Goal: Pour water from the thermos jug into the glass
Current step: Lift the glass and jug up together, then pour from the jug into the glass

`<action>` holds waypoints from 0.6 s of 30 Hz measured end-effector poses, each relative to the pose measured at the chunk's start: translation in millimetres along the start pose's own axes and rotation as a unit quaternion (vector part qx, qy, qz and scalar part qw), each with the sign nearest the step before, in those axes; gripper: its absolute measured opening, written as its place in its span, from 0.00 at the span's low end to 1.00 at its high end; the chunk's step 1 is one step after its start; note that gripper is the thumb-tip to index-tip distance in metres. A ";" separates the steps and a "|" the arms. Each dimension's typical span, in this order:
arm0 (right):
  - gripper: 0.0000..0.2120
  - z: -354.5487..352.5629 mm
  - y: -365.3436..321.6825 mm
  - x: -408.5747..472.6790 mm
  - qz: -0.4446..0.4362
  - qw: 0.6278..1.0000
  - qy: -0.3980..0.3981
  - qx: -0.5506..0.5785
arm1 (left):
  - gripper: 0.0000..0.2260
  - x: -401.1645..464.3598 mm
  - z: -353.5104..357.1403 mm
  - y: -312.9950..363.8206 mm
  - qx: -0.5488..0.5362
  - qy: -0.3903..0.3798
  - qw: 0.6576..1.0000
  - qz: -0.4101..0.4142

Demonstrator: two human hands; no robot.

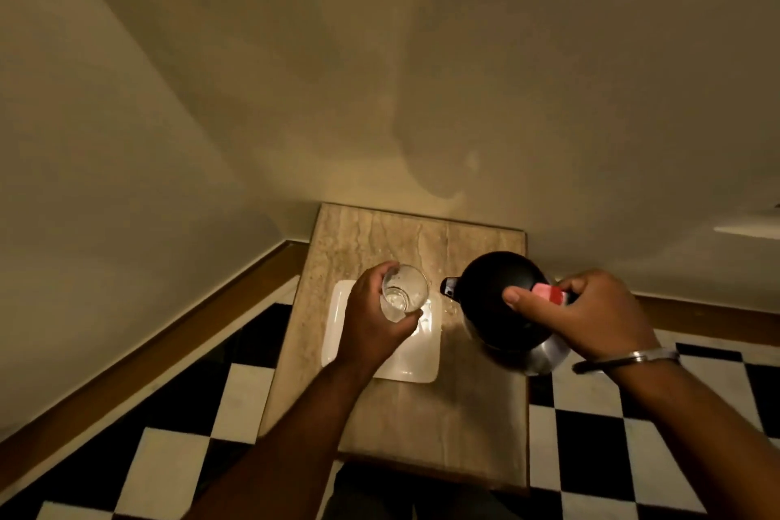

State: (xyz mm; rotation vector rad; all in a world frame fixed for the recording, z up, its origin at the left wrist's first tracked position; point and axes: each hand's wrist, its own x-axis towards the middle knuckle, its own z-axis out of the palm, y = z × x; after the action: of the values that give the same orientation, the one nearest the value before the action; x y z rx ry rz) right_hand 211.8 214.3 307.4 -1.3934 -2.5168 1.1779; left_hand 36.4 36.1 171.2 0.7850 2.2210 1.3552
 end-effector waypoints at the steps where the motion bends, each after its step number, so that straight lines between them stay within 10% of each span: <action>1: 0.32 -7.5 -13.7 -2.3 -0.017 1.000 -0.004 -0.016 | 0.32 -3.3 -4.5 8.6 -0.005 0.004 1.000 0.010; 18: 0.38 -78.4 -189.4 -40.1 -0.172 0.932 -0.015 -0.320 | 0.34 -9.8 -67.8 83.7 -0.046 -0.005 0.990 0.134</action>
State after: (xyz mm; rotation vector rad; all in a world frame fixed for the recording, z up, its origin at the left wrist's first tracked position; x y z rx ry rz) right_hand 129.4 172.7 494.8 -0.9186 -3.1443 0.3227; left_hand 23.0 15.5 276.5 1.0836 2.0839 1.5617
